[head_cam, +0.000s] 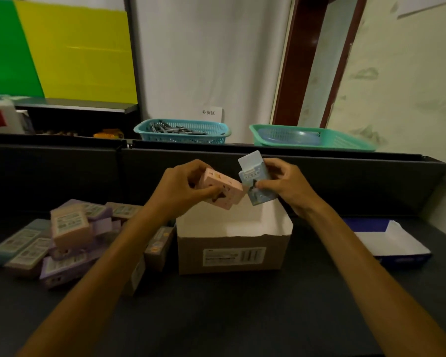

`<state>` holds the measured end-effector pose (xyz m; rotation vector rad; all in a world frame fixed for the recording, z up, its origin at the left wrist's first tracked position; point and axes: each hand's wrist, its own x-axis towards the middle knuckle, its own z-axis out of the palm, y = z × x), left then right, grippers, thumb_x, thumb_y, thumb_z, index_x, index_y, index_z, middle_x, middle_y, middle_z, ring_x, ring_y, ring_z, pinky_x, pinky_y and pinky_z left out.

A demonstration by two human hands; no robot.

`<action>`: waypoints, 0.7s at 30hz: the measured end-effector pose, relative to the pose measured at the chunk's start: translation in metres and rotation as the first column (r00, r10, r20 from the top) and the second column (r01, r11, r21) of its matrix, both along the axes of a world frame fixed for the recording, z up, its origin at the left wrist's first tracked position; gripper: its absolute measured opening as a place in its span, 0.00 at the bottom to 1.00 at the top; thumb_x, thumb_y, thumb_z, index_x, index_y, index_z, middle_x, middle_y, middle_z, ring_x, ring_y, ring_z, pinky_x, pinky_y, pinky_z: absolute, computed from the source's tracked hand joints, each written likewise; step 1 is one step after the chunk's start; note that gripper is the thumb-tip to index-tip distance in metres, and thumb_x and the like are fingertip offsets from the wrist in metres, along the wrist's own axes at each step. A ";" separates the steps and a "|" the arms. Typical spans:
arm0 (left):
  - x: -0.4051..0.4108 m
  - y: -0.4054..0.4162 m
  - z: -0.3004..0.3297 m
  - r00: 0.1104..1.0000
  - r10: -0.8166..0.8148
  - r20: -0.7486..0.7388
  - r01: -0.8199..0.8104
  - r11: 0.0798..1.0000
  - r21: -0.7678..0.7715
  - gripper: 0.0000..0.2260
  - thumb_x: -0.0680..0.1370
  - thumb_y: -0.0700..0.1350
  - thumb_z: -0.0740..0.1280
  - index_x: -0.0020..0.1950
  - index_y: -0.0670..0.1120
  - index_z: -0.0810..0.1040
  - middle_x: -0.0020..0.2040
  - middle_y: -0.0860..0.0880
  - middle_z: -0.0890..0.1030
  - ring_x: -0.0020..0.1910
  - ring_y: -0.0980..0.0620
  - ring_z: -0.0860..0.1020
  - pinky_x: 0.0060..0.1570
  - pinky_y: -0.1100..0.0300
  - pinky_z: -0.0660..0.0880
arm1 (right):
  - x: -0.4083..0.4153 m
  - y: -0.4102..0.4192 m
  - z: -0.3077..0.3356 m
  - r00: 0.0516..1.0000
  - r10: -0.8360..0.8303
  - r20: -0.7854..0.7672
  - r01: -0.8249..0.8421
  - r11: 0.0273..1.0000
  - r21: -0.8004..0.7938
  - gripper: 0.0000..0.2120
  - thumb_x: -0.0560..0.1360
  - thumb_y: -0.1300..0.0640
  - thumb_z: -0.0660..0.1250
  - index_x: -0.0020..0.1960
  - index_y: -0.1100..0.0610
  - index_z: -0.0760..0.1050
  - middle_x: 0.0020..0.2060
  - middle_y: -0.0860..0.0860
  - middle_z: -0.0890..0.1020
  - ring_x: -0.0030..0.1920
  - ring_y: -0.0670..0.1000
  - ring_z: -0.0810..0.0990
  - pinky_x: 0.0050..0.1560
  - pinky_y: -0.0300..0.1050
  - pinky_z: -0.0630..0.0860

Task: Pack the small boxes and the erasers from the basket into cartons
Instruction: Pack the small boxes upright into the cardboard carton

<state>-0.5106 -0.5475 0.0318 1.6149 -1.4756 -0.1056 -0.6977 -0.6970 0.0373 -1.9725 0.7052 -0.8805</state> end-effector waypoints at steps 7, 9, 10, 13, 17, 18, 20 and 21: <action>0.018 -0.003 0.005 0.985 0.151 -0.088 -0.151 0.989 0.009 0.17 0.69 0.43 0.74 0.51 0.50 0.68 0.52 0.55 0.77 0.48 0.58 0.77 0.37 0.67 0.77 | 0.003 -0.024 0.001 0.998 0.032 0.058 -0.032 0.999 0.004 0.16 0.72 0.61 0.72 0.57 0.54 0.73 0.53 0.52 0.80 0.52 0.48 0.80 0.45 0.40 0.79; 0.027 -0.004 0.007 0.984 0.149 -0.094 -0.144 0.988 0.064 0.21 0.69 0.42 0.75 0.55 0.51 0.68 0.51 0.57 0.75 0.49 0.58 0.76 0.40 0.65 0.77 | 0.006 -0.027 0.002 0.999 0.039 0.031 -0.038 0.999 -0.029 0.16 0.71 0.60 0.72 0.57 0.54 0.73 0.52 0.50 0.80 0.51 0.46 0.80 0.45 0.40 0.79; 0.030 -0.006 0.007 0.986 0.143 -0.080 -0.135 0.986 0.096 0.22 0.69 0.42 0.74 0.57 0.52 0.68 0.50 0.58 0.74 0.49 0.59 0.75 0.40 0.65 0.77 | 0.008 -0.029 0.003 0.999 0.049 0.015 -0.049 0.998 -0.038 0.15 0.71 0.60 0.72 0.57 0.54 0.73 0.51 0.48 0.80 0.51 0.45 0.80 0.44 0.39 0.78; 0.033 -0.014 0.008 0.994 0.111 -0.004 -0.109 0.984 0.144 0.22 0.72 0.42 0.71 0.63 0.52 0.68 0.54 0.58 0.71 0.52 0.58 0.73 0.36 0.68 0.73 | 0.014 -0.032 0.006 0.994 0.090 -0.057 -0.094 0.993 -0.070 0.16 0.71 0.60 0.73 0.57 0.55 0.72 0.51 0.48 0.80 0.51 0.44 0.80 0.45 0.39 0.79; 0.036 -0.023 0.010 0.998 0.050 0.034 -0.055 0.985 0.165 0.20 0.73 0.42 0.70 0.61 0.53 0.69 0.51 0.58 0.72 0.50 0.57 0.74 0.38 0.69 0.72 | 0.022 -0.034 0.012 0.976 0.115 -0.185 -0.142 0.979 -0.143 0.17 0.71 0.59 0.73 0.58 0.53 0.73 0.50 0.46 0.80 0.50 0.44 0.80 0.45 0.40 0.79; 0.037 -0.024 0.011 0.998 0.044 0.039 -0.050 0.985 0.167 0.20 0.72 0.42 0.71 0.60 0.53 0.69 0.49 0.60 0.73 0.48 0.59 0.75 0.38 0.69 0.72 | 0.022 -0.035 0.014 0.965 0.132 -0.225 -0.170 0.973 -0.155 0.18 0.71 0.59 0.73 0.58 0.53 0.73 0.49 0.45 0.80 0.49 0.44 0.80 0.43 0.39 0.79; 0.039 -0.025 0.012 0.999 0.040 0.036 -0.046 0.983 0.180 0.23 0.69 0.41 0.73 0.60 0.52 0.69 0.47 0.60 0.74 0.45 0.63 0.75 0.37 0.71 0.71 | 0.023 -0.035 0.017 0.938 0.183 -0.294 -0.234 0.960 -0.151 0.19 0.71 0.59 0.73 0.59 0.54 0.72 0.50 0.47 0.80 0.50 0.47 0.80 0.43 0.41 0.80; 0.041 -0.026 0.013 0.998 0.035 0.052 -0.044 0.980 0.196 0.24 0.68 0.40 0.74 0.60 0.51 0.69 0.47 0.59 0.75 0.44 0.63 0.75 0.36 0.72 0.72 | 0.024 -0.035 0.017 0.921 0.195 -0.336 -0.260 0.953 -0.158 0.21 0.70 0.59 0.74 0.60 0.53 0.72 0.51 0.47 0.79 0.50 0.48 0.81 0.44 0.43 0.81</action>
